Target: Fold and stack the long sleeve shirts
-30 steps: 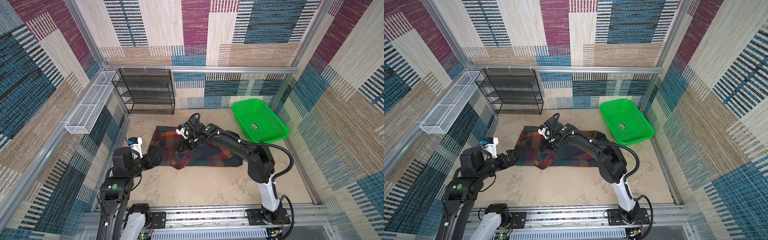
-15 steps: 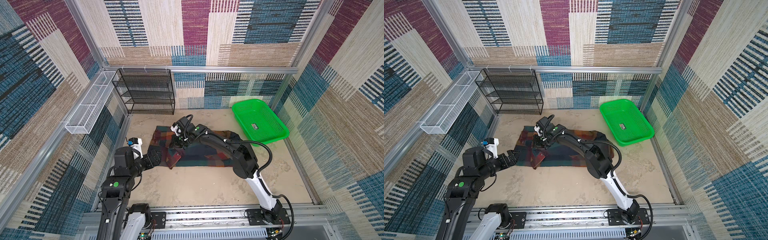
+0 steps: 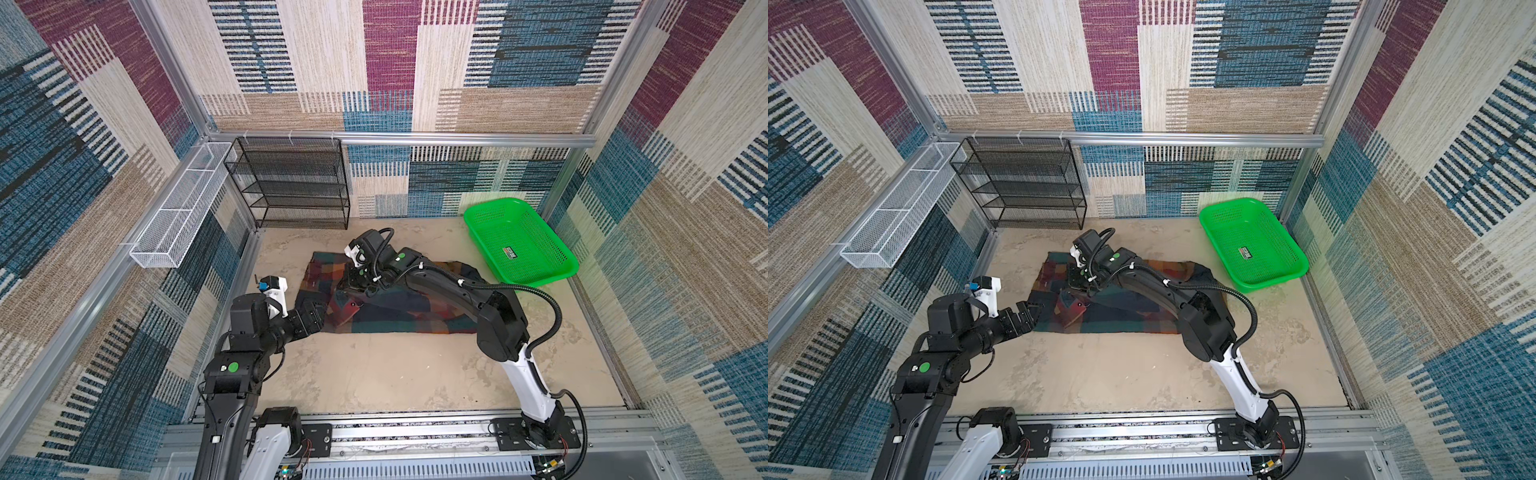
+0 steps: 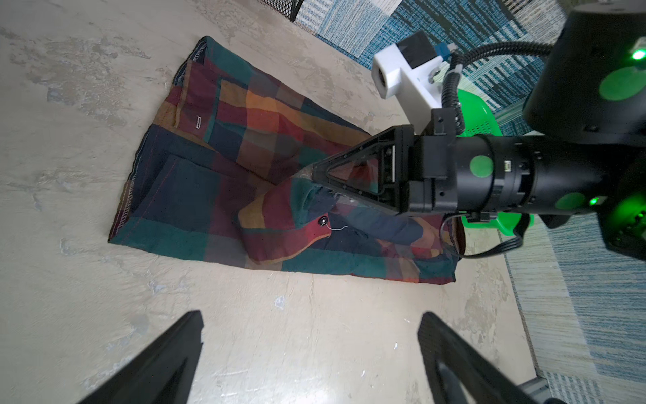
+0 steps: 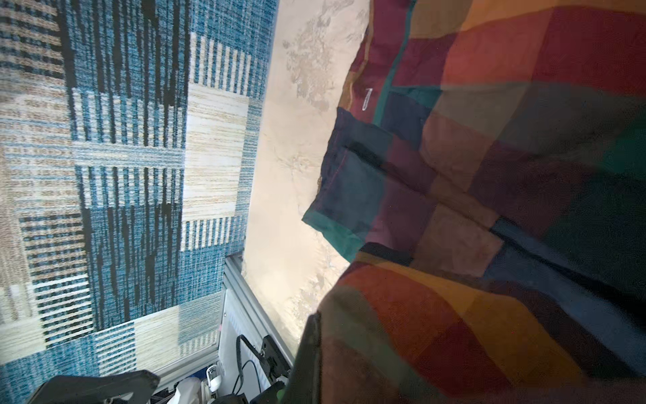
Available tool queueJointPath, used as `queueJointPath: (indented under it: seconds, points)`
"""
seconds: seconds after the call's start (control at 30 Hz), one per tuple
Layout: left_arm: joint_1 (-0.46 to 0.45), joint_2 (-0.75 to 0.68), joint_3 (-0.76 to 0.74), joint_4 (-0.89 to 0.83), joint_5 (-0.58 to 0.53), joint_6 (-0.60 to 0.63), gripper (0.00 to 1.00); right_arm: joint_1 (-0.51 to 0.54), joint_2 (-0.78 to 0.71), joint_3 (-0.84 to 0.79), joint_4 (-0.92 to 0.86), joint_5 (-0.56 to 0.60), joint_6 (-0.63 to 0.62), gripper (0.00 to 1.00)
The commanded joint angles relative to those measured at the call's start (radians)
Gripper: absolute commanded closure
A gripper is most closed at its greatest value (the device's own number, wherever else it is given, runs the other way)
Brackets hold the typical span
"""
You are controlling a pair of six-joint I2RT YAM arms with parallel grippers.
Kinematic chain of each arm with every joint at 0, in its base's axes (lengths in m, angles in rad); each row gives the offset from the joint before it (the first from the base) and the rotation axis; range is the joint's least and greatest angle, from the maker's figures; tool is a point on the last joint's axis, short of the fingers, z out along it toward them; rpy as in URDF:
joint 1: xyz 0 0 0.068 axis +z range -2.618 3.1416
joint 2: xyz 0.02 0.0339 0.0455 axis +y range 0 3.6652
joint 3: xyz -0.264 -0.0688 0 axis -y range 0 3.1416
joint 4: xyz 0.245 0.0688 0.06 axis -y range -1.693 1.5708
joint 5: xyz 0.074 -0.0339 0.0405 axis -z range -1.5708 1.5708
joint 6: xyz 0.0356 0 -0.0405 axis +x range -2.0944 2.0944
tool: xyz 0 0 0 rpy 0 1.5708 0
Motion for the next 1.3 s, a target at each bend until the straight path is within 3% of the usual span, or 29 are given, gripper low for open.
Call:
queueJointPath:
  seconds: [0.0,0.33,0.5,0.53,0.63,0.73,0.83,1.0,1.27]
  points:
    - [0.001,-0.009,-0.003,0.033,0.022,0.019,0.01,0.007,0.019,0.030,0.052,-0.048,0.044,1.00]
    - [0.001,0.001,-0.003,0.035,0.025,0.020,0.01,0.021,0.129,0.023,0.062,0.043,0.062,1.00]
    - [0.001,0.018,-0.005,0.038,0.037,0.019,0.01,0.012,0.202,0.099,0.011,0.069,0.027,1.00]
    - [0.001,0.025,-0.006,0.040,0.047,0.019,0.01,0.008,0.218,0.117,0.001,0.076,0.024,0.97]
    - [-0.003,0.065,-0.013,0.052,0.101,0.018,0.01,-0.004,0.257,0.169,-0.029,0.073,0.011,0.72]
    - [-0.020,0.095,-0.009,0.044,0.114,0.029,0.01,-0.017,0.282,0.271,-0.088,0.080,-0.015,0.56]
    - [-0.066,0.127,-0.005,0.039,0.132,0.039,0.01,-0.027,0.289,0.384,-0.139,0.112,-0.047,0.28]
    - [-0.142,0.186,-0.003,0.032,0.123,0.036,0.01,-0.082,0.254,0.397,-0.196,0.108,-0.070,0.22]
    - [-0.191,0.399,0.054,-0.043,0.008,0.048,0.03,-0.122,-0.047,0.082,-0.159,0.246,-0.210,0.22]
